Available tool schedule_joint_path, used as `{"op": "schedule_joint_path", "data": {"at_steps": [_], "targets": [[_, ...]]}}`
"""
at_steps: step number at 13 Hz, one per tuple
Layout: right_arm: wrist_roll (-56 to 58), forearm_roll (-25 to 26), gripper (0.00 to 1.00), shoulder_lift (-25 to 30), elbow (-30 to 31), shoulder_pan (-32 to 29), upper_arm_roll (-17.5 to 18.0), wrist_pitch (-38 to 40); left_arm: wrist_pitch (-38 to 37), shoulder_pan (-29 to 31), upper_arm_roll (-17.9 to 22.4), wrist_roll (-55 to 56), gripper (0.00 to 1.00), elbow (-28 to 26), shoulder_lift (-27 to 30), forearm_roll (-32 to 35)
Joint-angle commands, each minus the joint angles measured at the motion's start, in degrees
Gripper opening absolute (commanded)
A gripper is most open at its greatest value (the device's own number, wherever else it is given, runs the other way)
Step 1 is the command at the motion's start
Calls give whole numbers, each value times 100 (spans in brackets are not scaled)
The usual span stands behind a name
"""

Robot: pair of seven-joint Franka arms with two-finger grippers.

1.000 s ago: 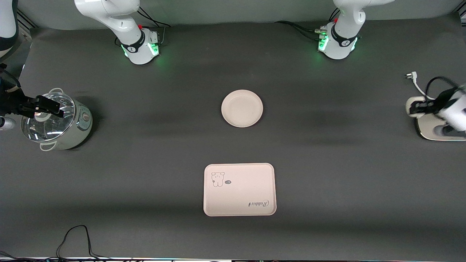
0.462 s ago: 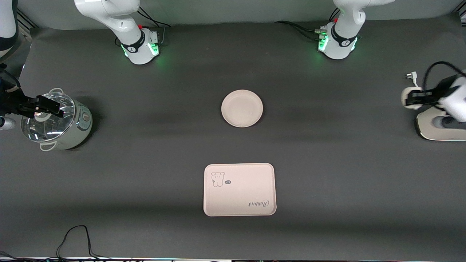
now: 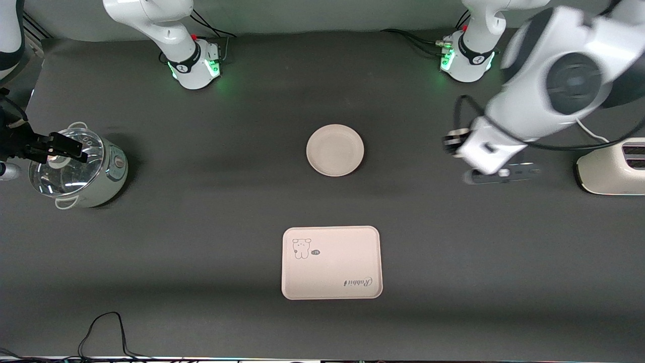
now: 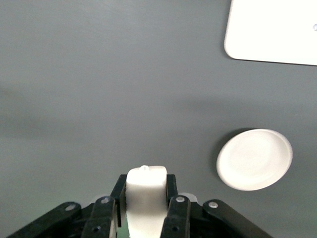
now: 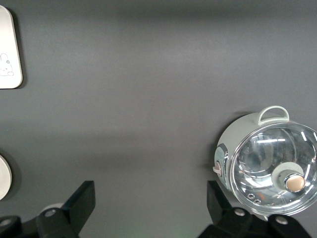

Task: Place bun in plate and plate on tray
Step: 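Carry the bun with the left gripper over the white plate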

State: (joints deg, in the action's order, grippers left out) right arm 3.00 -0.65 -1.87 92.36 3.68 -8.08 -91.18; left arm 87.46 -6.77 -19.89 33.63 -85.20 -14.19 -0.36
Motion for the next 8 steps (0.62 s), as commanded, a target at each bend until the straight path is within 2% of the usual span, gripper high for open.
{"op": "schedule_joint_path", "data": {"at_steps": [1, 4, 8], "targets": [[104, 127, 100, 29, -7, 45, -44, 56, 541, -876, 55, 1203, 34, -57, -425, -16], [104, 127, 100, 29, -7, 36, -44, 56, 1568, -1790, 64, 2303, 34, -522, -821, 19], [104, 127, 100, 29, 2, 36, -44, 56, 3291, -2521, 73, 3034, 34, -1593, -1208, 133]]}}
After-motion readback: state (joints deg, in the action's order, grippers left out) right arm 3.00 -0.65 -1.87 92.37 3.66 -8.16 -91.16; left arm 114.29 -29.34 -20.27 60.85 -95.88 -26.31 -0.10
